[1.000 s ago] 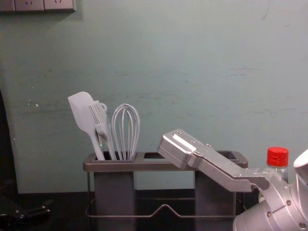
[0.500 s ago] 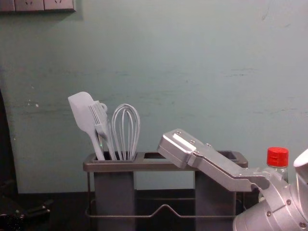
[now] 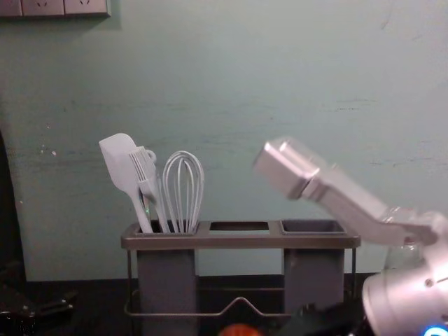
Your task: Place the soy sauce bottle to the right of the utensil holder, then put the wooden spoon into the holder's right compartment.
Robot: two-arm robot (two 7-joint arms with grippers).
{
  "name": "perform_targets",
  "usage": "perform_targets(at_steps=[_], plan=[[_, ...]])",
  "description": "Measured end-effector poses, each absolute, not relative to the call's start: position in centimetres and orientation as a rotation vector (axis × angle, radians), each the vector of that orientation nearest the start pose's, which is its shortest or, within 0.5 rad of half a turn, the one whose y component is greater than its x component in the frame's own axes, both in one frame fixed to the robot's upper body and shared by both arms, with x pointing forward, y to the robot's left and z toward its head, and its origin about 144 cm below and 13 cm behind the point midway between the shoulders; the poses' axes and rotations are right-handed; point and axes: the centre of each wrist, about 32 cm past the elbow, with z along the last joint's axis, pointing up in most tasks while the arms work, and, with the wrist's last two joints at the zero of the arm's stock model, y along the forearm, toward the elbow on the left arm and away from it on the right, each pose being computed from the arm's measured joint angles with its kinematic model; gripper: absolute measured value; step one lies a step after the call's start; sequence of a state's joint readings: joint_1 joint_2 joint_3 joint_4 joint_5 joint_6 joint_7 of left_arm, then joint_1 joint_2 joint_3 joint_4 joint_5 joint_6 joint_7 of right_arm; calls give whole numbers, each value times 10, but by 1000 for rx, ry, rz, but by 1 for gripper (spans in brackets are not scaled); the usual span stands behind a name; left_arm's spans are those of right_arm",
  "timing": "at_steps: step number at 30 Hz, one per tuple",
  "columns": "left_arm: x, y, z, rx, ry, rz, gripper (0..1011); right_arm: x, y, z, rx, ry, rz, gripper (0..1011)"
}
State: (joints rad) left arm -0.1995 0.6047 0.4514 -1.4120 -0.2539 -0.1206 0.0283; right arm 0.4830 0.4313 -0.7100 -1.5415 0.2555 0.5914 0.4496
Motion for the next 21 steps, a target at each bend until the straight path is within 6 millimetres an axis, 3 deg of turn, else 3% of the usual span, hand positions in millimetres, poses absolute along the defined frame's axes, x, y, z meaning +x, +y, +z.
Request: perform_targets(at_steps=[13, 21], plan=[[489, 310, 1140, 304, -285, 1248, 1005, 483, -197, 1252, -214, -165, -589, 838], [489, 310, 1140, 304, -285, 1248, 1005, 473, -207, 1271, -22, -283, -650, 837]])
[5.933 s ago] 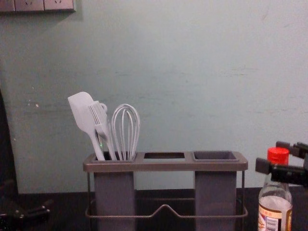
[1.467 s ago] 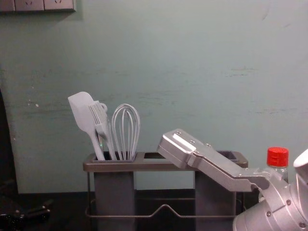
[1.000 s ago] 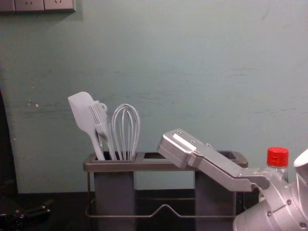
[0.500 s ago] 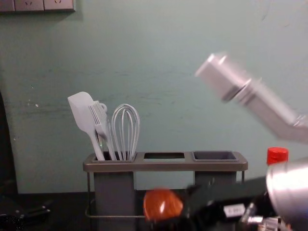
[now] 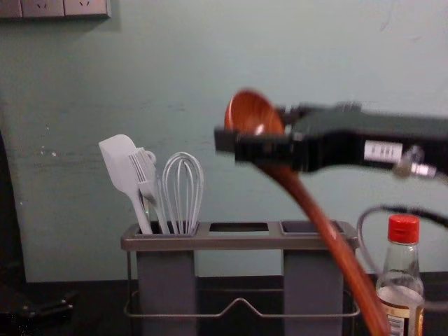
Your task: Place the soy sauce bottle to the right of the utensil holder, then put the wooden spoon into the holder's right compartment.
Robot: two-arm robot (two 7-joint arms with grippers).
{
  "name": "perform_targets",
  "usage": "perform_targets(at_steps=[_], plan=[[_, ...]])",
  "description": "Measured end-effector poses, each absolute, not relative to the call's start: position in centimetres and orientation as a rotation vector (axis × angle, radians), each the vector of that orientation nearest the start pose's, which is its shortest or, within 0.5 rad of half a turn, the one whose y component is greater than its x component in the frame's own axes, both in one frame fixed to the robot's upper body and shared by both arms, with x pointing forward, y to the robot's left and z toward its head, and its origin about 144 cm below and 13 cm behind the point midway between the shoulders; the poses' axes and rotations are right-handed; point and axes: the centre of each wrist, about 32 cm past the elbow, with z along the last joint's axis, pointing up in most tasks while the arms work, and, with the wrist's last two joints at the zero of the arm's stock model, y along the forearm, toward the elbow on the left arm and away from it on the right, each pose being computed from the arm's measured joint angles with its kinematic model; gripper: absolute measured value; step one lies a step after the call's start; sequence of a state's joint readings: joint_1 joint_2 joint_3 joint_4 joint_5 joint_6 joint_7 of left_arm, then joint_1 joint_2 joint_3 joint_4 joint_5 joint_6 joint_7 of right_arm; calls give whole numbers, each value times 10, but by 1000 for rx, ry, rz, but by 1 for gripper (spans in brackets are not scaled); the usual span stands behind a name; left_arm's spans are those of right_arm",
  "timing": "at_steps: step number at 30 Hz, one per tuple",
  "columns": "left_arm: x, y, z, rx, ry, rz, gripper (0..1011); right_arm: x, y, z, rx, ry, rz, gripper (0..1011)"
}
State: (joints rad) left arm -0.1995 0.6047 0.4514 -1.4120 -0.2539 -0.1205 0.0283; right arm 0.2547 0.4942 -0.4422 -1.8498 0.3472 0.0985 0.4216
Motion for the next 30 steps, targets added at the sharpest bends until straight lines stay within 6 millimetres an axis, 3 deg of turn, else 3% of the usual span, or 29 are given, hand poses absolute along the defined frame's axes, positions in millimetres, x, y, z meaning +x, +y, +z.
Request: perform_targets(at_steps=[5, 11, 20, 21, 30], plan=[[489, 310, 1140, 304, -285, 1248, 1005, 474, -209, 1285, 43, -351, -683, 837], [489, 310, 1140, 304, -285, 1248, 1005, 492, -212, 1299, 111, -406, -733, 837], [489, 310, 1140, 305, -285, 1248, 1005, 536, -213, 1305, 141, -424, -778, 837], [489, 310, 1140, 304, -285, 1248, 1005, 548, -212, 1305, 130, -426, -787, 838], [489, 310, 1140, 304, -285, 1248, 1005, 584, -201, 1306, 80, -420, -805, 837]])
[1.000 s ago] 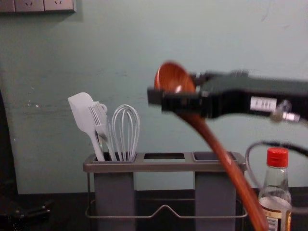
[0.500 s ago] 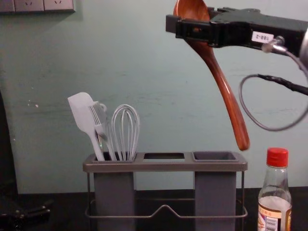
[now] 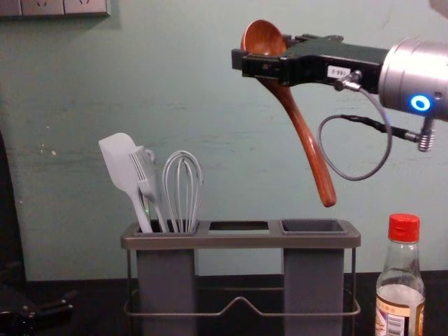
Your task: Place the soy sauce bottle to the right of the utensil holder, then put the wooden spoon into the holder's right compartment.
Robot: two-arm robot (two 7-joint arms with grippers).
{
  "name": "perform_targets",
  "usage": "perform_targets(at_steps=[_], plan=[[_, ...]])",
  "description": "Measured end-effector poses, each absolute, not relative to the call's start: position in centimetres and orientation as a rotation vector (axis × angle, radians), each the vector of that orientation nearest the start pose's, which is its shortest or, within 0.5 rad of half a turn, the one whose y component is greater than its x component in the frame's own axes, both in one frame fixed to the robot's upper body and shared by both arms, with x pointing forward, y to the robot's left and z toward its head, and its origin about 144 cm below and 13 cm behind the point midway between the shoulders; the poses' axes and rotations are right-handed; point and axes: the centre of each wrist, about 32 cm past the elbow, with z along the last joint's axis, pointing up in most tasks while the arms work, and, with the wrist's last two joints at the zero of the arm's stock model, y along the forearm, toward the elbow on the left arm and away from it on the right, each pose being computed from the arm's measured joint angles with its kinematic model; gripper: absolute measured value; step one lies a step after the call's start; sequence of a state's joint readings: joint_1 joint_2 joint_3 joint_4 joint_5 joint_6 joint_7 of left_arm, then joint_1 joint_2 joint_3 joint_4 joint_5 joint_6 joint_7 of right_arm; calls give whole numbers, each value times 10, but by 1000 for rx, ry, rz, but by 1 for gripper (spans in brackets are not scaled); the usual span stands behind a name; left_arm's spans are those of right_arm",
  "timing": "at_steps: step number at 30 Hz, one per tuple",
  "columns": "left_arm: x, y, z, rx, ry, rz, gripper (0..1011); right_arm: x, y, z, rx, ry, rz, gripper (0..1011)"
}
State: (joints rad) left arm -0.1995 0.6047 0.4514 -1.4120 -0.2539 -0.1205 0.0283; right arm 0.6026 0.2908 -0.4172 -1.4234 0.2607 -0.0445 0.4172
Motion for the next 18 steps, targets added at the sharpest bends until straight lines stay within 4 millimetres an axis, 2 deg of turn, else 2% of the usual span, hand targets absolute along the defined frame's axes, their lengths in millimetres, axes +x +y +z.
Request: perform_targets(at_steps=[12, 18], plan=[[489, 310, 1140, 305, -285, 1248, 1005, 613, -191, 1296, 38, -410, -783, 837], [489, 310, 1140, 304, -285, 1248, 1005, 616, -189, 1291, 29, -401, -775, 837]])
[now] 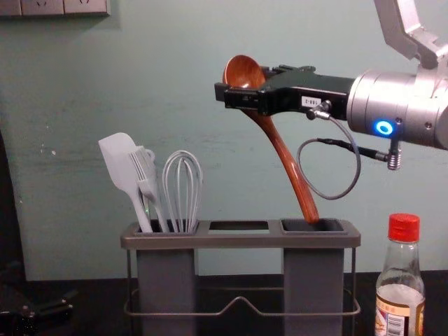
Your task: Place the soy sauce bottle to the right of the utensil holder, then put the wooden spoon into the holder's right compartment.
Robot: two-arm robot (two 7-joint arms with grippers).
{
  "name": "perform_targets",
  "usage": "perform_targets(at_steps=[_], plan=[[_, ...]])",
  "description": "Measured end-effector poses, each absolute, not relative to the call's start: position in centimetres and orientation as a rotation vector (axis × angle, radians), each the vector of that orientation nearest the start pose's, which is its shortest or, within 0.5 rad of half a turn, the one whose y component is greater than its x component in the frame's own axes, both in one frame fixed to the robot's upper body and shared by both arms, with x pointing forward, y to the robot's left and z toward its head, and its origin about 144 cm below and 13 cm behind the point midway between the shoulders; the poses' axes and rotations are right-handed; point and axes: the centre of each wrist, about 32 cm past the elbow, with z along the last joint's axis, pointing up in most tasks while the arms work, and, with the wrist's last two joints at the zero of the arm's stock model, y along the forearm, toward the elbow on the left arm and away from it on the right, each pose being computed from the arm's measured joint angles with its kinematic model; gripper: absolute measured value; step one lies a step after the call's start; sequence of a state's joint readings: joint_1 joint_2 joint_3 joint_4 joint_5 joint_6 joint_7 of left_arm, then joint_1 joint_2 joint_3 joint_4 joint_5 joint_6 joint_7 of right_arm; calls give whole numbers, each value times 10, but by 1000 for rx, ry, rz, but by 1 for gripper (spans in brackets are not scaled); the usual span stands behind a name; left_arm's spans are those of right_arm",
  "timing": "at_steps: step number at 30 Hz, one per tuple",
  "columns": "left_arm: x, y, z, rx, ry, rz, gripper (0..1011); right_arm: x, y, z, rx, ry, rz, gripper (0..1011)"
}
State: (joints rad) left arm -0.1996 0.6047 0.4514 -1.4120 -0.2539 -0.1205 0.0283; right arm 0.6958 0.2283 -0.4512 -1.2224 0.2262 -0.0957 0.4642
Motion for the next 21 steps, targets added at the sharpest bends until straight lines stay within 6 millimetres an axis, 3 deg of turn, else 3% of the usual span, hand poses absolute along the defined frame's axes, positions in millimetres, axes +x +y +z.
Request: perform_targets(at_steps=[11, 21], plan=[[489, 310, 1140, 304, -285, 1248, 1005, 617, -196, 1282, -5, -382, -757, 837], [489, 310, 1140, 305, -285, 1248, 1005, 603, -210, 1282, -65, -317, -734, 837]])
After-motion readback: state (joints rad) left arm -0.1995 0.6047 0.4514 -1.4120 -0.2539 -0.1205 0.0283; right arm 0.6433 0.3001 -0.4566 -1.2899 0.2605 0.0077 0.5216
